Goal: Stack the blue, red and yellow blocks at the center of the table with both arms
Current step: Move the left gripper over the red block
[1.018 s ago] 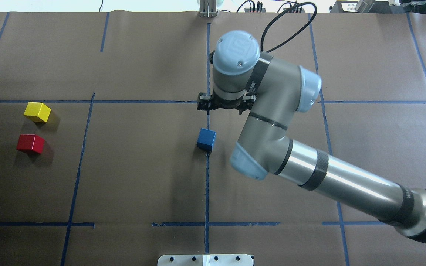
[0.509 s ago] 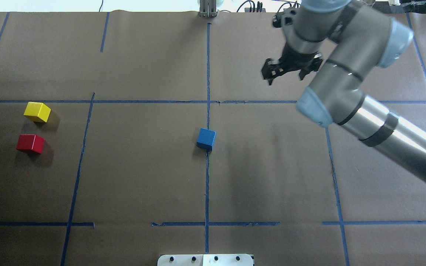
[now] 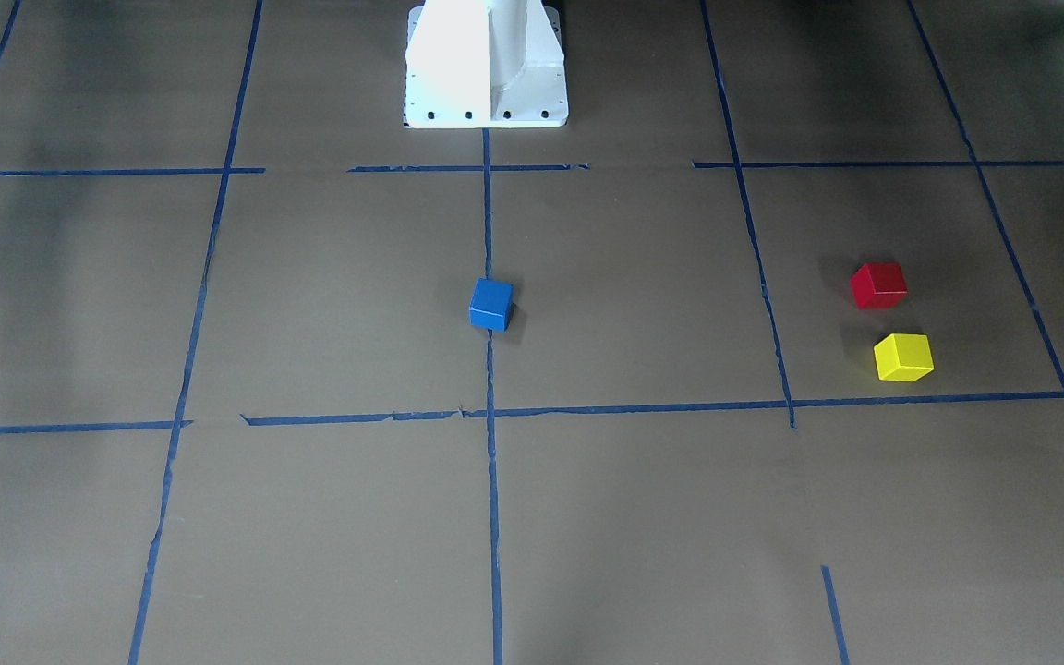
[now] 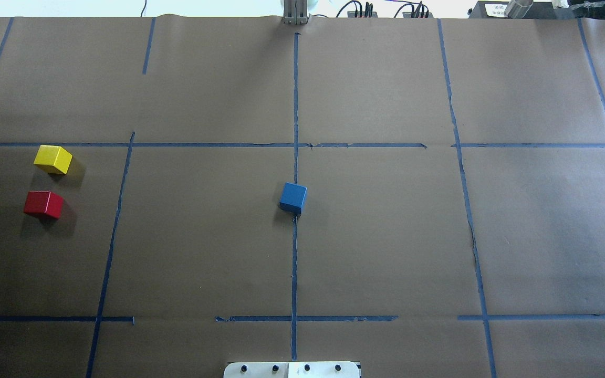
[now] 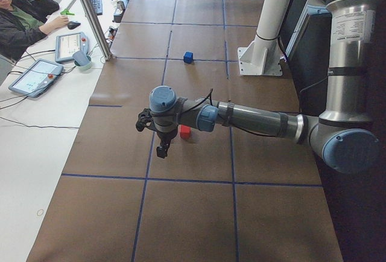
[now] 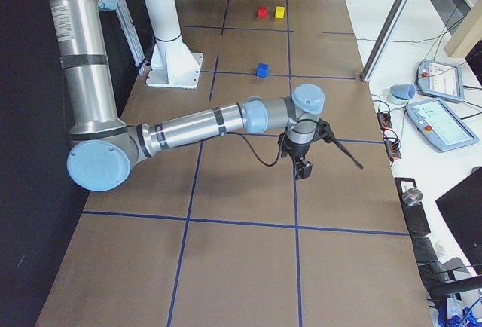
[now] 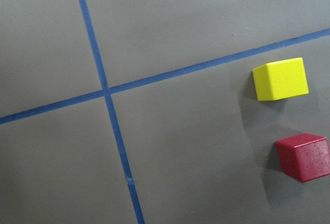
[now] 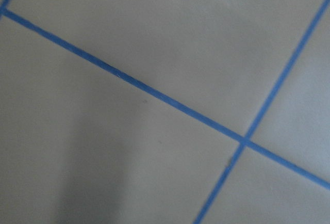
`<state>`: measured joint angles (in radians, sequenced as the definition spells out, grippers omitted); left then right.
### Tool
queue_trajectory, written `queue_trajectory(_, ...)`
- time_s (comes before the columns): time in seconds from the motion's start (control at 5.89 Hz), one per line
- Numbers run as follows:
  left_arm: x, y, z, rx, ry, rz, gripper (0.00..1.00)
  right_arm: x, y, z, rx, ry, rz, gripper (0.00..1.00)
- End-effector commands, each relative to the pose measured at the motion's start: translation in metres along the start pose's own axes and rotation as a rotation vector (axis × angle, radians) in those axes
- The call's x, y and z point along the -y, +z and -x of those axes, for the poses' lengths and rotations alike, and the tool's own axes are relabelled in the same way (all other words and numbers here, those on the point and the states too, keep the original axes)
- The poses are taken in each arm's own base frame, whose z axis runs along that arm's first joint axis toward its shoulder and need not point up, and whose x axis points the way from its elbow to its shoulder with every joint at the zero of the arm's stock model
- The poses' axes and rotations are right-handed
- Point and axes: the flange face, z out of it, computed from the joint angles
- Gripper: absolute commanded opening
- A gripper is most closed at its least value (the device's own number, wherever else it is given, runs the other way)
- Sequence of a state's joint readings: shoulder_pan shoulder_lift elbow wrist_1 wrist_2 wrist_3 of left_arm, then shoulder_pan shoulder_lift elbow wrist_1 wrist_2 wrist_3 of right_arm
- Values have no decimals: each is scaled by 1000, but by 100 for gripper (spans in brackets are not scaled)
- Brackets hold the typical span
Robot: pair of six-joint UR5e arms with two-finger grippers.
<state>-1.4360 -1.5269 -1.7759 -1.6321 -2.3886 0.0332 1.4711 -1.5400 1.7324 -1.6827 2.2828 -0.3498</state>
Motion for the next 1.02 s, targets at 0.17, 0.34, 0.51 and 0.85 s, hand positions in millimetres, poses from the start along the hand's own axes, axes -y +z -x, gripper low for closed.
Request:
queue_trajectory(0.17,33,43,-75,-40,-74,-15,100,-98,8,-44,29,77,4,100)
queue_trajectory(0.34,47,68,-103,-25,-62,-48,100,-98,7,-43,29,74,3,100)
queue_trajectory(0.51,72,96,-129,13,-82,-41,100,-98,8,-44,29,75,4,100)
queue_trajectory(0.85,102,114,-133,17,-105,-29,100,-99,9,-44,30,77,6,100)
